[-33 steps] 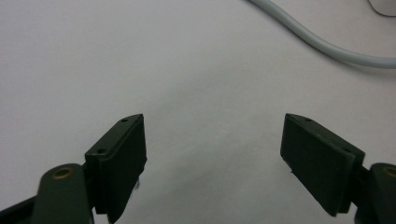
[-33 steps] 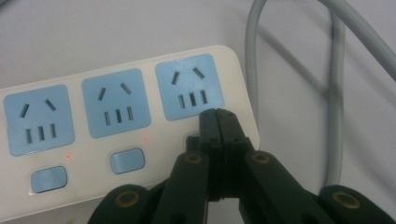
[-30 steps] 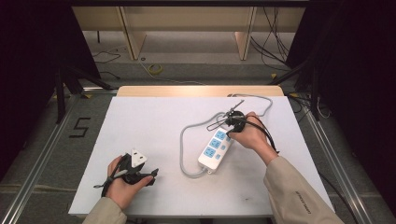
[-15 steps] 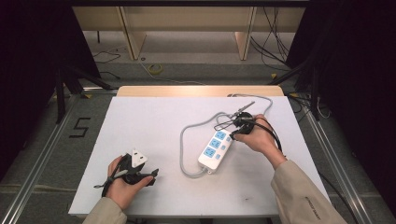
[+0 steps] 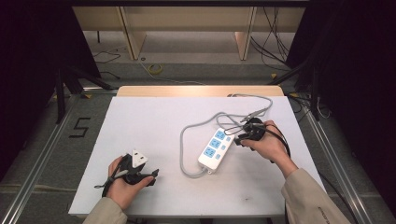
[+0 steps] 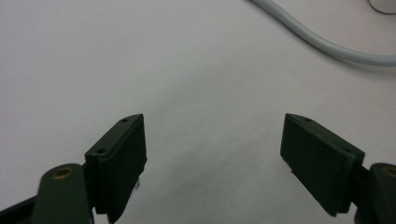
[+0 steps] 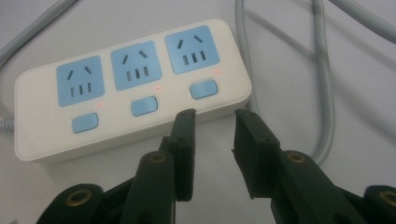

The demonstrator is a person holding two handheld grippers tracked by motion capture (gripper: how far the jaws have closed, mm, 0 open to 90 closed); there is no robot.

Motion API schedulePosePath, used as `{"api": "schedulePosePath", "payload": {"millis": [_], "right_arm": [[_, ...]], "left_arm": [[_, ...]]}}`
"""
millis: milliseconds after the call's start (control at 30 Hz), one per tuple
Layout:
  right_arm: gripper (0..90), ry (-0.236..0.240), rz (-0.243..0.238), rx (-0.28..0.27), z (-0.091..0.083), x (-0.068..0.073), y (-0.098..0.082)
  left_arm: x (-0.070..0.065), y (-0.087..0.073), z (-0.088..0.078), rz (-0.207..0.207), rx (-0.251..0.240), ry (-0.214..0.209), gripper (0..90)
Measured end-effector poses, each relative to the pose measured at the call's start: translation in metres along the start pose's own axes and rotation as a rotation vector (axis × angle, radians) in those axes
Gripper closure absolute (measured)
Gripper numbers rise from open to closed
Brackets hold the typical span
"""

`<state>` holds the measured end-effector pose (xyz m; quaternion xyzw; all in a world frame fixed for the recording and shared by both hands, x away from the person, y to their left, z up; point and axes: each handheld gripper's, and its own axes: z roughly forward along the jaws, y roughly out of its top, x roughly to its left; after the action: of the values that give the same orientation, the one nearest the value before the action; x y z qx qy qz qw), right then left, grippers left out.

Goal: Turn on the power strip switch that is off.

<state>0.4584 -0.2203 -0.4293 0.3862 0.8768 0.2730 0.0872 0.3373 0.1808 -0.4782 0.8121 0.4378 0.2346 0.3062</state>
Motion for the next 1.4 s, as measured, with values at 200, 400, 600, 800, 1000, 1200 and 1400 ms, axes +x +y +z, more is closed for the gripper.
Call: {"api": "schedulePosePath", "payload": {"millis": [200,400,600,800,1000,1200,1400], "right_arm": [[65.2,0.010,0.006,-0.016,-0.003,0.001,-0.013],[62.6,0.009,0.012,-0.035,-0.006,0.004,-0.026],[60.4,0.011,0.006,-0.058,-0.007,0.008,-0.039],[59.0,0.010,0.001,-0.089,-0.013,0.011,-0.051],[58.7,0.009,-0.007,-0.142,-0.021,0.016,-0.065],[54.9,0.025,0.007,-0.179,-0.025,0.020,-0.078],[51.5,0.035,0.021,-0.215,-0.027,0.022,-0.085]], "left_arm": [[0.000,0.000,0.000,0.000,0.001,0.000,22.3],[-0.001,0.000,0.000,-0.003,0.001,0.000,22.3],[-0.001,0.000,0.001,-0.003,0.001,0.001,22.3],[-0.001,0.000,0.000,-0.004,0.003,0.001,22.3],[0.000,-0.001,0.001,-0.003,0.002,0.003,22.3],[0.001,-0.001,0.000,-0.003,0.005,0.004,22.3],[0.001,-0.001,0.001,-0.011,0.003,0.005,22.3]]}}
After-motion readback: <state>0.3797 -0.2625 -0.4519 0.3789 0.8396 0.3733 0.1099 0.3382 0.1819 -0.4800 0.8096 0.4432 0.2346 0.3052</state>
